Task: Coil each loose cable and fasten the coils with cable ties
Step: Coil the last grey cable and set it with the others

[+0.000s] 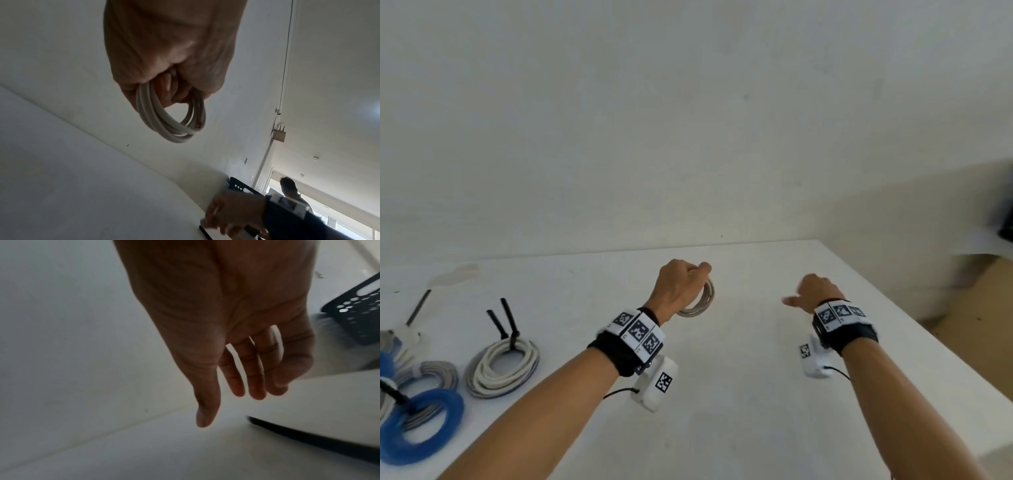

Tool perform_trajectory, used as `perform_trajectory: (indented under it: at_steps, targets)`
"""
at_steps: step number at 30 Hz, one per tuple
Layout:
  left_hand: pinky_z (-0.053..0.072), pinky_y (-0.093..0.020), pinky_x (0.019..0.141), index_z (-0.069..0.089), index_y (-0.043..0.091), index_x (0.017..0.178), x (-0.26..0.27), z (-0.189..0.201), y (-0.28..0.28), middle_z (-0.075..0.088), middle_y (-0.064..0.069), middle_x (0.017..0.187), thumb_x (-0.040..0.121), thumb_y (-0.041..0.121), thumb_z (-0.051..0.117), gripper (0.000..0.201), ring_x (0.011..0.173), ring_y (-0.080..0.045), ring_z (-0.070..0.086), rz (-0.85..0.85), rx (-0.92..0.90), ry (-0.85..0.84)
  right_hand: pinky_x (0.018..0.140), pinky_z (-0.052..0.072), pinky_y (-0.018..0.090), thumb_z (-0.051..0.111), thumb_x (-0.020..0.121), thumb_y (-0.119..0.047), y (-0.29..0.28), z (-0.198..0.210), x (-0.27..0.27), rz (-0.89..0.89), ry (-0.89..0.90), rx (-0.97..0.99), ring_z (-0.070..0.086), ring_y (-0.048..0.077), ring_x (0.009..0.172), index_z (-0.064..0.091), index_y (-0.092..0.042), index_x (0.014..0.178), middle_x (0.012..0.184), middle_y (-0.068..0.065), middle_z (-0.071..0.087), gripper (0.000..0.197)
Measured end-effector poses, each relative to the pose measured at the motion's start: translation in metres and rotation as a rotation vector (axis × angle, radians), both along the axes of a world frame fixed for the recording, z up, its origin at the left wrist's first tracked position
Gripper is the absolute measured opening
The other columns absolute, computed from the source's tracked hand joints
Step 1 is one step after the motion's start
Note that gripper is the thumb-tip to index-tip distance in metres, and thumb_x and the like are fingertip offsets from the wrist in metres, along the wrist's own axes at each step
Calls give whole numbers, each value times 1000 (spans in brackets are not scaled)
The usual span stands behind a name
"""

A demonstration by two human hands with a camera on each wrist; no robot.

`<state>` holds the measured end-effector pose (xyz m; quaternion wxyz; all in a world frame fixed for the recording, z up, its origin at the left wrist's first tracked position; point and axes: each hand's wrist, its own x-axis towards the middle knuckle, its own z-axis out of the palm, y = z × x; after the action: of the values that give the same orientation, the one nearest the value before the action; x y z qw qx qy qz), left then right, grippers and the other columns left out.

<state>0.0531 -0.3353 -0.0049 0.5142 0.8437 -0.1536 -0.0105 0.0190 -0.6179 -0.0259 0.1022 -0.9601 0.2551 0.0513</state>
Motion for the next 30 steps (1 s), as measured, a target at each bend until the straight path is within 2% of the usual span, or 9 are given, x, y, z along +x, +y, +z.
perform_trajectory:
  at_steps: [5, 8, 12, 15, 17, 23, 26, 28, 30]
  targets:
    - [31, -26, 52, 33, 14, 50, -10, -1, -5, 31, 7, 42, 92, 28, 56, 49, 42, -12, 30, -24, -8, 4, 76, 49, 36, 83, 82, -34, -38, -34, -32, -134, 78, -39, 66, 36, 101, 48, -11, 80, 118, 18, 68, 42]
    - [32, -28, 51, 32, 16, 51, -8, -1, -5, 31, 4, 47, 90, 29, 54, 46, 46, -17, 28, -15, -97, 74, 74, 55, 33, 81, 81, -23, -22, -34, -18, -86, 32, 24, 70, 33, 94, 59, -10, 87, 104, 15, 72, 27]
    - [29, -23, 45, 34, 17, 53, 2, -3, 7, 32, 4, 50, 90, 27, 52, 42, 49, -18, 30, 64, -209, 167, 47, 48, 16, 69, 94, -7, 54, 15, -1, 135, -352, 676, 63, 10, 52, 63, -8, 75, 68, 6, 71, 20]
    - [29, -23, 43, 39, 15, 56, 14, -6, 25, 32, 2, 52, 93, 27, 52, 41, 52, -19, 31, 166, -327, 195, 55, 52, 19, 63, 99, -9, 123, 60, -4, 363, -627, 1213, 59, 15, 57, 63, -4, 93, 82, 12, 72, 8]
    - [29, -22, 42, 45, 12, 58, 22, -8, 40, 33, 0, 52, 94, 28, 51, 40, 50, -20, 32, 245, -400, 182, 58, 55, 21, 61, 100, -11, 157, 72, 0, 475, -656, 1362, 62, 15, 59, 62, -2, 97, 84, 12, 72, 9]
    - [35, -31, 52, 46, 11, 61, 41, -7, 83, 38, -4, 58, 95, 23, 45, 37, 57, -21, 36, 417, -484, 47, 63, 61, 32, 62, 100, -7, 233, 48, 34, 504, -714, 1229, 71, 26, 64, 57, -1, 95, 88, 26, 74, 8]
    - [33, -36, 60, 46, 7, 67, 53, -15, 100, 41, -6, 62, 100, 25, 42, 37, 61, -20, 38, 433, -482, -5, 77, 63, 39, 58, 101, -5, 254, 34, 51, 567, -756, 1223, 76, 32, 79, 55, -1, 98, 90, 20, 77, 6]
    - [37, -35, 61, 48, 1, 68, 61, -22, 111, 48, -2, 59, 104, 29, 40, 46, 60, -19, 43, 449, -474, -32, 75, 63, 40, 58, 102, -6, 265, 25, 61, 603, -758, 1177, 75, 33, 79, 55, -4, 98, 86, 17, 77, 5]
    - [39, -31, 60, 52, 10, 60, 64, -25, 121, 52, 11, 51, 106, 28, 40, 51, 56, -14, 47, 463, -470, -67, 67, 61, 39, 59, 101, -7, 272, 17, 70, 607, -778, 1088, 74, 31, 76, 56, -8, 97, 83, 12, 78, 6]
